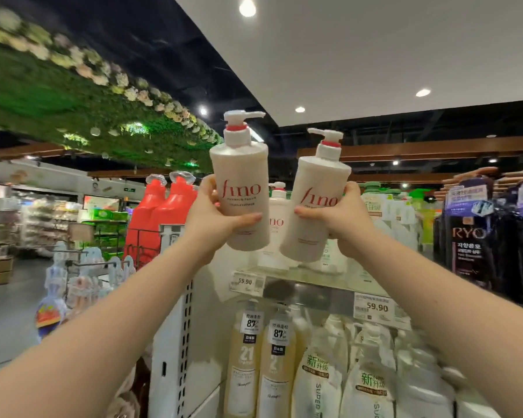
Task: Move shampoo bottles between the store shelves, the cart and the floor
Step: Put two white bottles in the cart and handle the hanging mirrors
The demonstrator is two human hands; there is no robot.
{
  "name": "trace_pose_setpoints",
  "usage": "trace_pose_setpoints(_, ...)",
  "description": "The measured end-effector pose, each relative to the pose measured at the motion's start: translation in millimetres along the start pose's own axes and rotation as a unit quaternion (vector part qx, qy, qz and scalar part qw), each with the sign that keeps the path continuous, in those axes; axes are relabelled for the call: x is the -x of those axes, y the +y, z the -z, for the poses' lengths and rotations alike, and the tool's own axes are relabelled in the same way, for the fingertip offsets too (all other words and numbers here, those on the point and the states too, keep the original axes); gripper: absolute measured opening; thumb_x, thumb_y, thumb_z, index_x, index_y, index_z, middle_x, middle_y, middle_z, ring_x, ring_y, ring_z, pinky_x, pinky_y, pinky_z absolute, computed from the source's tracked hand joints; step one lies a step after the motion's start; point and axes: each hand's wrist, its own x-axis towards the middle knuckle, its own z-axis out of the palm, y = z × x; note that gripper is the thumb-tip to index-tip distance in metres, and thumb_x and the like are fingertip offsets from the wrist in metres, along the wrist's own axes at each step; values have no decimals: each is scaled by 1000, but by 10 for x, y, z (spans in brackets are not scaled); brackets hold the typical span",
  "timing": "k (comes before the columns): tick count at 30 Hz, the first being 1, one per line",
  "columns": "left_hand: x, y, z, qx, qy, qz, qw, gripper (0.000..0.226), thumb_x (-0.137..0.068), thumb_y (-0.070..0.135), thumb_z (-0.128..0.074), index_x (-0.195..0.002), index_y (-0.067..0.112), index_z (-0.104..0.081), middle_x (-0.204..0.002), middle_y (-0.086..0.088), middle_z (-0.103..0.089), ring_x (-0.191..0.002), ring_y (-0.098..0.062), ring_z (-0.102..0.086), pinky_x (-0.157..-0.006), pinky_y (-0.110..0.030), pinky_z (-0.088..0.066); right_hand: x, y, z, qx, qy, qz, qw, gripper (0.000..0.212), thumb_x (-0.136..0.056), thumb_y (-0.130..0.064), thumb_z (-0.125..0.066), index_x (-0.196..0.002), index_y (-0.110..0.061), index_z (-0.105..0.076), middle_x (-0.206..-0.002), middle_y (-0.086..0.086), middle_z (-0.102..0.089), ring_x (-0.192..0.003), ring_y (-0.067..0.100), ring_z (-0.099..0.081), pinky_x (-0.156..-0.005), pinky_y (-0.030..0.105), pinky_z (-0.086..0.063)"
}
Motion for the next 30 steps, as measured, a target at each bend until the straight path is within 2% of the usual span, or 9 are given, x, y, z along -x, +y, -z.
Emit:
trace_pose_setpoints(5, 559, 354, 343, -47, 4, 32, 998, 75, -56, 6, -87, -112, 39, -49, -112, 5, -64, -102, -13, -63, -82, -35, -53, 436, -36, 19, -80, -64, -7, 995, 77, -54, -8, -90, -112, -21, -40, -111, 1, -60, -102, 23, -60, -87, 55, -50)
trace_pose_setpoints(7, 837, 465, 480, -62, 17, 60, 996, 82, -49, 9, -88, -118, 32, -50, -113, 3, -66, -103, -16, -64, -86, -42, -55, 631, -1, -7, -97, -97, -18, 990, 80, -53, -8, -90, -115, -21, -41, -111, 1, -62, -102, 24, -61, -85, 54, -52)
trace_pose_setpoints(12, 1642, 721, 905, -125, 61, 131, 982, 80, -50, 1, -88, -118, 20, -51, -111, -1, -68, -99, -17, -68, -84, -42, -57, 1179, 141, -286, -167, -195, -76, 964, 88, -50, -4, -90, -122, -22, -43, -113, 3, -63, -102, 26, -62, -81, 55, -53)
trace_pose_setpoints(15, 2165, 871, 1286, -183, 96, 172, 963, 73, -53, 1, -88, -118, 13, -57, -107, -1, -71, -95, -15, -69, -75, -31, -59, 1607, 200, -646, -190, -247, -101, 945, 89, -44, -6, -91, -120, -19, -48, -111, 4, -66, -100, 25, -64, -70, 49, -56)
trace_pose_setpoints(17, 2491, 953, 1590, -207, 123, 191, 952, 75, -47, 9, -91, -115, 13, -60, -106, -1, -72, -97, -18, -69, -79, -37, -58, 1932, 184, -883, -195, -287, -120, 930, 79, -49, -3, -90, -118, -18, -53, -106, 2, -68, -96, 20, -65, -62, 39, -54)
trace_pose_setpoints(20, 2966, 1041, 2080, -235, 177, 220, 930, 94, -30, 27, -95, -115, 14, -60, -107, -2, -72, -99, -21, -68, -83, -46, -57, 2406, 159, -1249, -208, -348, -157, 901, 66, -57, 1, -85, -114, -16, -56, -100, 0, -69, -89, 17, -65, -57, 32, -51)
trace_pose_setpoints(24, 3564, 1048, 2772, -256, 228, 257, 904, 96, -29, 30, -98, -116, 12, -61, -107, -3, -72, -99, -23, -69, -80, -45, -57, 3035, 254, -1851, -205, -396, -196, 873, 66, -58, 2, -85, -114, -17, -55, -103, 1, -67, -90, 18, -63, -62, 35, -50)
trace_pose_setpoints(27, 4034, 961, 3363, -253, 270, 281, 886, 91, -33, 18, -96, -115, 7, -61, -104, -5, -73, -95, -20, -70, -68, -32, -58, 3529, 308, -2419, -208, -425, -221, 853, 51, -61, 7, -81, -98, -18, -56, -92, -1, -66, -80, 13, -62, -57, 34, -49)
trace_pose_setpoints(30, 4476, 766, 3955, -248, 302, 324, 862, 94, -28, 26, -95, -114, 9, -61, -103, -4, -73, -94, -20, -70, -75, -39, -58, 4023, 485, -3001, -185, -439, -249, 844, 52, -59, 8, -81, -101, -13, -57, -88, 2, -68, -73, 16, -65, -53, 34, -53)
